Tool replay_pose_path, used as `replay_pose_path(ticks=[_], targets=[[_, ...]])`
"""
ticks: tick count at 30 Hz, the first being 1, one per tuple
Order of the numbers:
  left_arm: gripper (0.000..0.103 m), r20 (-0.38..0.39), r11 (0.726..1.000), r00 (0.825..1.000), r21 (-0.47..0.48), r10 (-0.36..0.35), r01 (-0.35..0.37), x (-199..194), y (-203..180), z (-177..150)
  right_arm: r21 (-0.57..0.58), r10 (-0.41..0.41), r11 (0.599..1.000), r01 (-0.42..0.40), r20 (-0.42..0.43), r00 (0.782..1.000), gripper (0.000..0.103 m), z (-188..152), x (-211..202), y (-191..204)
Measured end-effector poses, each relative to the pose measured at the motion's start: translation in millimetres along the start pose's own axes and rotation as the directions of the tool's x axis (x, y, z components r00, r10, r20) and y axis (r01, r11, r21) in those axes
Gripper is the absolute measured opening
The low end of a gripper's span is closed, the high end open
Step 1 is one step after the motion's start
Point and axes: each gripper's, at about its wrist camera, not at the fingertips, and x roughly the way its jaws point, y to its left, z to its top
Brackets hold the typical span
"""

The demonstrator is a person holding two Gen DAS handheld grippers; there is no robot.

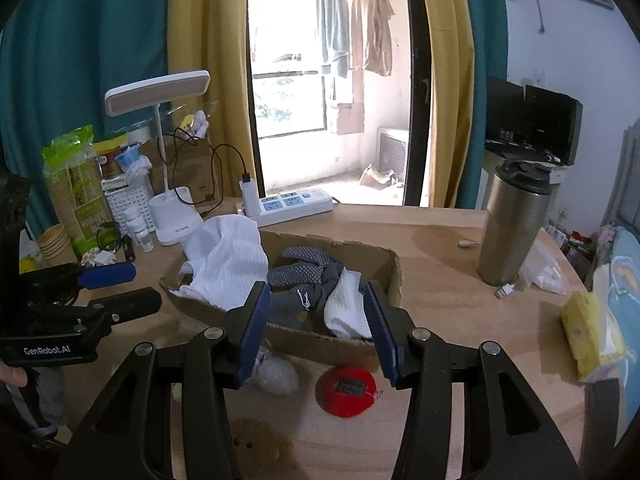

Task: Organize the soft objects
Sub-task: 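Move both grippers back from the box toward the items on the desk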

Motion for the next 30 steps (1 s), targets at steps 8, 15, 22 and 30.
replay_pose_path(ticks=[8, 15, 22, 30], targets=[[0.071, 0.008, 1.000, 1.000, -0.004, -0.005, 0.005, -17, -6, -16, 0.008, -0.010, 1.000, 0.010, 0.002, 1.000, 0.057, -15, -19, 1], [0.073, -0.030, 1.000, 1.000, -0.026, -0.004, 0.003, -20, -5, -40, 0.014, 0.005, 1.000, -0.004, -0.032, 0.999, 0.062, -38, -26, 5], [0.074, -0.055, 0.999, 0.998, -0.032, -0.008, 0.006, -21, -7, -57, 0.011, 0.029, 1.000, -0.029, -0.071, 0.997, 0.063, -55, -23, 12], [0.077, -0.113, 0.999, 0.994, -0.049, -0.006, 0.001, 1, 2, -66, -0.002, 0.038, 0.999, -0.039, -0.108, 0.993, 0.062, -57, -9, 17]])
